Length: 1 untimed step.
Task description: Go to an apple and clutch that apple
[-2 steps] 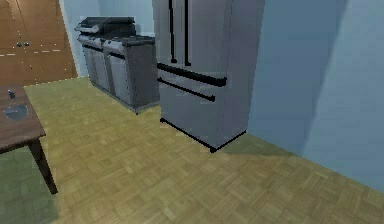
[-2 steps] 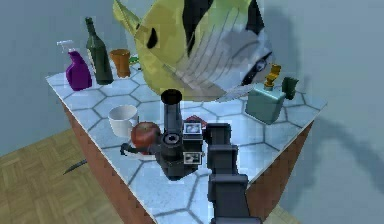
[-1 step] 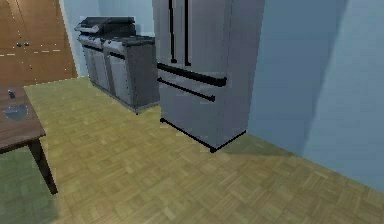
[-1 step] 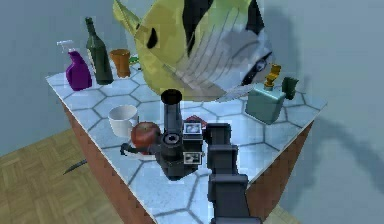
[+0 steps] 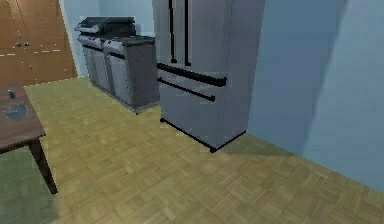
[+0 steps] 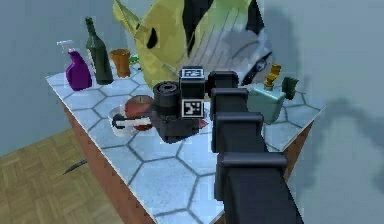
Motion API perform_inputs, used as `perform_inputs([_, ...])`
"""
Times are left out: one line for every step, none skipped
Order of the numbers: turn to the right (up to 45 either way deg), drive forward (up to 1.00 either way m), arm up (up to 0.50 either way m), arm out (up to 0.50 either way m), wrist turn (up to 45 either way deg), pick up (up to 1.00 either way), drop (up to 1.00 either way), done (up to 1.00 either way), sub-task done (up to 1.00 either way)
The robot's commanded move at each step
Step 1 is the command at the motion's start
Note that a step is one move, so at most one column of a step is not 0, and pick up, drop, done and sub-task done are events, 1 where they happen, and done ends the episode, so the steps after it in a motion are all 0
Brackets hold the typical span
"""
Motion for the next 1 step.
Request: perform_inputs([0.0,0.00,0.00,0.00,0.0,0.00,0.00,1.00,0.00])
